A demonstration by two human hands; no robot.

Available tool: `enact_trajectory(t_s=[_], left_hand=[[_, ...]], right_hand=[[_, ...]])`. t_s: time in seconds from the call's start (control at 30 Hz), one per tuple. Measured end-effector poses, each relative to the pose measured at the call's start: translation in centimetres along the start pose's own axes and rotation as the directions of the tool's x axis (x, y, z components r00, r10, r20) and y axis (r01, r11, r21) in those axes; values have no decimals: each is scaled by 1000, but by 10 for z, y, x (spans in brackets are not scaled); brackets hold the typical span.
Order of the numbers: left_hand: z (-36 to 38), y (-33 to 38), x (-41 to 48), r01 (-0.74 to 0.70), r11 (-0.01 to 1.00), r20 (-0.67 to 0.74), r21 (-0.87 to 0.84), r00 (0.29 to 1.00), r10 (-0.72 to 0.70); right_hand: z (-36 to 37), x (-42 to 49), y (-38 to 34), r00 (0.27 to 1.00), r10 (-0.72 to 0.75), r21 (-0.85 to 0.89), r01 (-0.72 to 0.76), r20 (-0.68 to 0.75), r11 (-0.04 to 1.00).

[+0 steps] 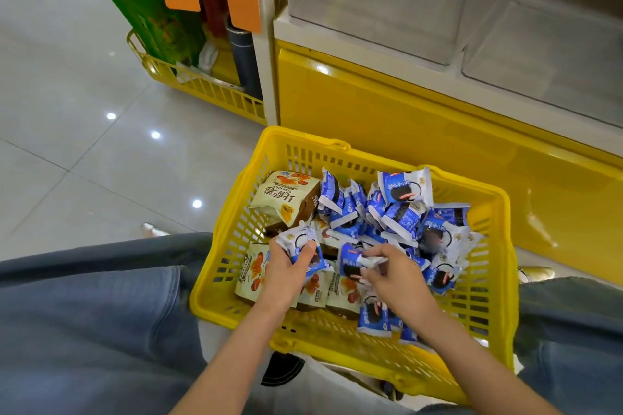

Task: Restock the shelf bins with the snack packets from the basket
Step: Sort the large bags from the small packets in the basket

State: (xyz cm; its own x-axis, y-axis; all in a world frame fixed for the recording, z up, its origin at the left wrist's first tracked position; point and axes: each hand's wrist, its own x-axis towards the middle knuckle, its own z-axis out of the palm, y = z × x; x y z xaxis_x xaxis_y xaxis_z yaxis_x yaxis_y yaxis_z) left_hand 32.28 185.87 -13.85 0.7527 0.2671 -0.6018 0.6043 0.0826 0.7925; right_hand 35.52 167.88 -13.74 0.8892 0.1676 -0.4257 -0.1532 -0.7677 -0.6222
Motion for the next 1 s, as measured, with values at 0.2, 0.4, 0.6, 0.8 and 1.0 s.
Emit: enact_trajectory(t_s=[0.2, 0.4, 0.6, 0.8, 1.0], left_hand=[[14, 0, -6, 200, 971, 128, -132, 975, -183], [16, -1, -17, 347, 873, 289, -342, 923, -254], [20, -9, -11, 209, 971, 109, -119, 974, -196], [15, -3, -4, 164, 972, 106, -168, 983, -148], [11, -4, -5, 163, 964, 126, -212, 982, -138]], right_hand=[[-14, -20, -38, 990, 74, 467, -11, -117, 884], [3, -22, -34, 983, -3, 383, -69, 183, 921], [9, -22, -1, 992, -58, 250, 28, 112, 968], [17, 4, 79, 954, 253, -275, -202, 164, 940], [50, 9, 87, 934, 299, -308, -231, 194, 923]])
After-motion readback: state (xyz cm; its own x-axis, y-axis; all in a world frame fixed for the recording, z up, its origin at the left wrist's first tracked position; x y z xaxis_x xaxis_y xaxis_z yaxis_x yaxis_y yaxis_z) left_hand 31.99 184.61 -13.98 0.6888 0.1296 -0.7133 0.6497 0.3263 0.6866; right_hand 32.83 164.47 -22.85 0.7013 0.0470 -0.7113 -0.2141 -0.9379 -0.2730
